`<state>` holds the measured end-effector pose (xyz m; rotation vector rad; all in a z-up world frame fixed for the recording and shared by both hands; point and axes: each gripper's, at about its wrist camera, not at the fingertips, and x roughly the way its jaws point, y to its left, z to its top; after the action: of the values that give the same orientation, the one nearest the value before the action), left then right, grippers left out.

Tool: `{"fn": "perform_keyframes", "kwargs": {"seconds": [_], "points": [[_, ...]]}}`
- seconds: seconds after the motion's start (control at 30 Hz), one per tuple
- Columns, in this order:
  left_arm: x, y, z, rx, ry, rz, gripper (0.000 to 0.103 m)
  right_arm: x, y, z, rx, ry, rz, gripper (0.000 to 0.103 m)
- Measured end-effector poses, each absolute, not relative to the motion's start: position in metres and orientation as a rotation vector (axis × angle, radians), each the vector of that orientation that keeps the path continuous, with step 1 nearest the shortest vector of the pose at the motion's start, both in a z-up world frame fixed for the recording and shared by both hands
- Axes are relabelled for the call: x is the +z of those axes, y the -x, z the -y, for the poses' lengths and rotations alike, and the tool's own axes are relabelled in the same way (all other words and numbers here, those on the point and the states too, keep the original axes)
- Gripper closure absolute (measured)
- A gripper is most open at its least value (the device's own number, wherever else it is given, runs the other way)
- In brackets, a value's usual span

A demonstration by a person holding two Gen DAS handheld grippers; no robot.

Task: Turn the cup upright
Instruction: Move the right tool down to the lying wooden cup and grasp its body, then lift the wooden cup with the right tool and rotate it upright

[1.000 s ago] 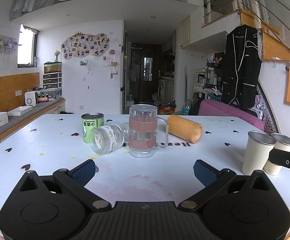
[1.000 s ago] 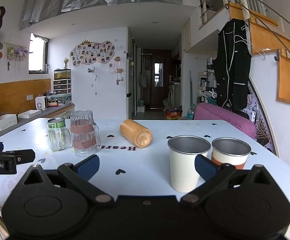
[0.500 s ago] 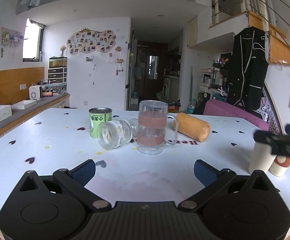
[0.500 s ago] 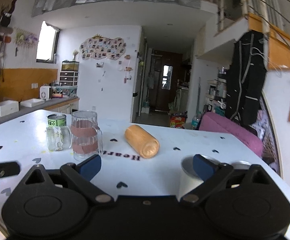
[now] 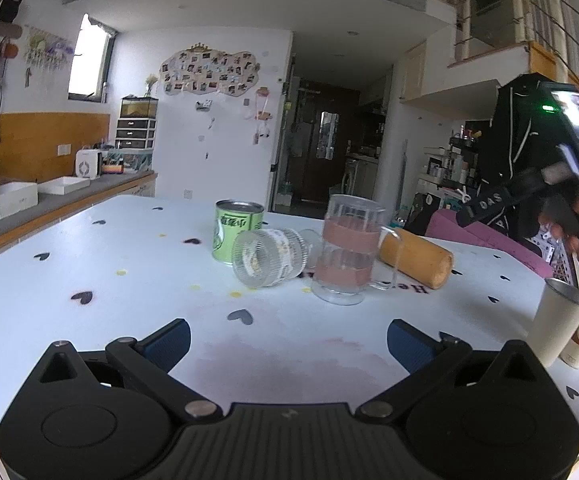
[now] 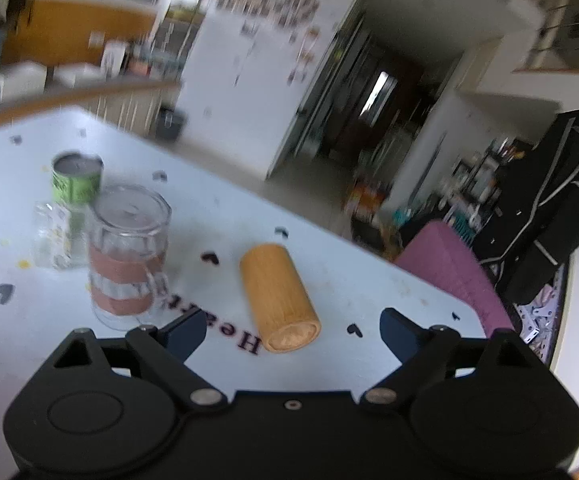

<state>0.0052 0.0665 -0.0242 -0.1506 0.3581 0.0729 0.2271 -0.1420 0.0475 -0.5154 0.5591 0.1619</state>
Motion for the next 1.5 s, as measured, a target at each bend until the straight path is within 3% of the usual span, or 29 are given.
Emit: {"fn": "perform_keyframes", "kwargs": {"seconds": [0.3,0.53,0.83,1.13,1.5], "points": [[-0.036,-0.017,-0.086,0.1,0.175,-0.392,0.0,0.006,-0.322,0.105,0.167,0.654,-0.828,0.01],[-0.042,-0.025,-0.101,0.127,0.179,-0.42,0.0,-0.023,-0.362,0.104,0.11,0.706,-0.926,0.014],[-0.046,-0.032,-0.105,0.141,0.182,-0.44,0.0,-0.05,-0.379,0.117,0.071,0.705,-0.966,0.03],[-0.043,-0.033,-0.095,0.107,0.191,-0.435,0.0,-0.018,-0.343,0.132,0.105,0.548,-0.954,0.031],[-0.036,-0.021,-0.08,0.028,0.24,-0.405,0.0,-0.006,-0.22,0.144,0.212,0.442,-0.918,0.032]]}}
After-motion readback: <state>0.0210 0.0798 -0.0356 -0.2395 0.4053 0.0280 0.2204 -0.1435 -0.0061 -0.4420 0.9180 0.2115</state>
